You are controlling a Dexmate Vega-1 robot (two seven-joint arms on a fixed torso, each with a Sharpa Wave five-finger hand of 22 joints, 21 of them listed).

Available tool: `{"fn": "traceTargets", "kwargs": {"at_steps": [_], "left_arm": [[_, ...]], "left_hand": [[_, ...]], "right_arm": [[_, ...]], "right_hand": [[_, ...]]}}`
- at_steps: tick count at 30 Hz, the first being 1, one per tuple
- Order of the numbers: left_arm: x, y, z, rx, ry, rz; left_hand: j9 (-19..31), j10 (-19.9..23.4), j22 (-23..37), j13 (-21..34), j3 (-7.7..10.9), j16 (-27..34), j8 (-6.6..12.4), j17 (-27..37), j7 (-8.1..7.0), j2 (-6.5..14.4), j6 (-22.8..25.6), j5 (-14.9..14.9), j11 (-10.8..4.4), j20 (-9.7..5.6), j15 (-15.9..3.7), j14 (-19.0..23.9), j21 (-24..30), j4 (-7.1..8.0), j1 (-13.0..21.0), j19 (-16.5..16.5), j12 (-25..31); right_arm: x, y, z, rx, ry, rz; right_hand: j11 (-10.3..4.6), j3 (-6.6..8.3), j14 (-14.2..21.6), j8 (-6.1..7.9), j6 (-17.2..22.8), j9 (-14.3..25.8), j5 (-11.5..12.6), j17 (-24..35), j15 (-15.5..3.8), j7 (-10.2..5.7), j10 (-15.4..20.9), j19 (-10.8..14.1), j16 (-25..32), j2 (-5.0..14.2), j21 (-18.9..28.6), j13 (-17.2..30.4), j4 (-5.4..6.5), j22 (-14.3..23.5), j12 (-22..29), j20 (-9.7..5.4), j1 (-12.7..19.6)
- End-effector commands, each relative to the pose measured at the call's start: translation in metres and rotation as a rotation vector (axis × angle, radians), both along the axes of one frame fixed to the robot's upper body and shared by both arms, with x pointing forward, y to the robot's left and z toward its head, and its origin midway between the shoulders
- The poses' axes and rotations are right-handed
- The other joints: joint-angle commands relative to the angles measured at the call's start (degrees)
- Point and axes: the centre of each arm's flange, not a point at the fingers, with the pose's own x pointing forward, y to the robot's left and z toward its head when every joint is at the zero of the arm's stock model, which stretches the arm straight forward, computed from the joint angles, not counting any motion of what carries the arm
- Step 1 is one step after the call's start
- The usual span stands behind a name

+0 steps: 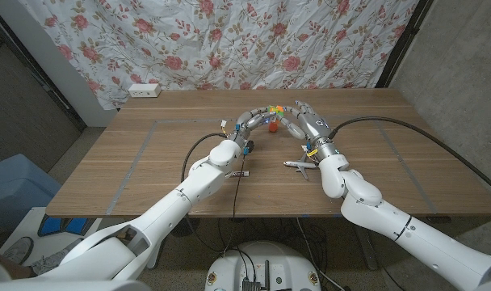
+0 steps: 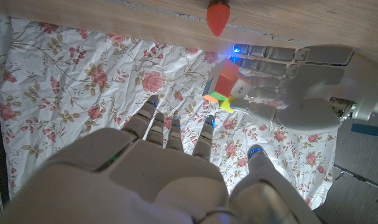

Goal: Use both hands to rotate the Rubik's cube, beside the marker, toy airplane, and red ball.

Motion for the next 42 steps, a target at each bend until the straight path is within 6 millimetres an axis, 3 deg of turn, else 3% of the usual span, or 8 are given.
{"fn": "traceTargets", "kwargs": {"at_steps": [1, 13, 42], "left_arm": [[0.004, -0.002, 0.002, -0.009, 0.015, -0.021], [0.008, -0.003, 0.0, -0.043, 0.045, -0.042], [0.013, -0.009, -0.002, -0.098, 0.083, -0.073]], "left_hand": [[0.35, 0.08, 0.09, 0.05, -0.27, 0.5, 0.12, 0.17, 0.41, -0.1, 0.31, 0.02, -0.7, 0.35, -3.63, 0.48, -0.06, -0.09, 0.07, -0.14, 0.45], [0.37, 0.34, 0.08, 0.09, -0.5, -0.43, 0.21, 0.09, 0.48, -0.12, 0.51, 0.01, -0.85, 0.96, -2.56, -1.2, -1.26, -0.02, 0.07, -2.57, 0.5], [0.37, 0.92, 0.03, 0.11, -0.65, -0.45, 0.29, 0.05, 0.89, -0.03, 0.82, 0.03, -0.83, 1.0, -2.6, -1.25, -1.64, 0.03, 0.06, -2.95, 0.62]], "right_arm": [[0.008, 0.004, 0.001, 0.009, 0.032, 0.009], [0.015, 0.008, -0.002, 0.011, 0.051, 0.007], [0.014, 0.004, -0.011, -0.011, 0.079, -0.004]], "right_hand": [[-0.07, 0.22, -0.77, -0.37, -0.12, 0.22, 0.02, 0.19, 0.14, -0.05, -0.51, -0.51, -0.18, 0.48, -0.21, 0.1, 0.48, 0.13, -0.21, 0.3, -0.68], [-0.46, 0.07, -1.15, -0.4, -0.21, 0.2, 0.04, 0.34, 0.18, -0.05, -0.75, -0.77, -0.18, 0.47, -0.21, 0.1, 0.79, 0.14, -0.17, 0.33, -0.96], [-0.76, -0.2, -0.77, -0.19, 0.32, 0.19, 0.14, 0.57, -0.09, -0.01, -0.61, -0.61, 0.23, 0.46, 0.03, 0.11, 1.5, 0.13, 0.11, 0.17, -1.28]]}}
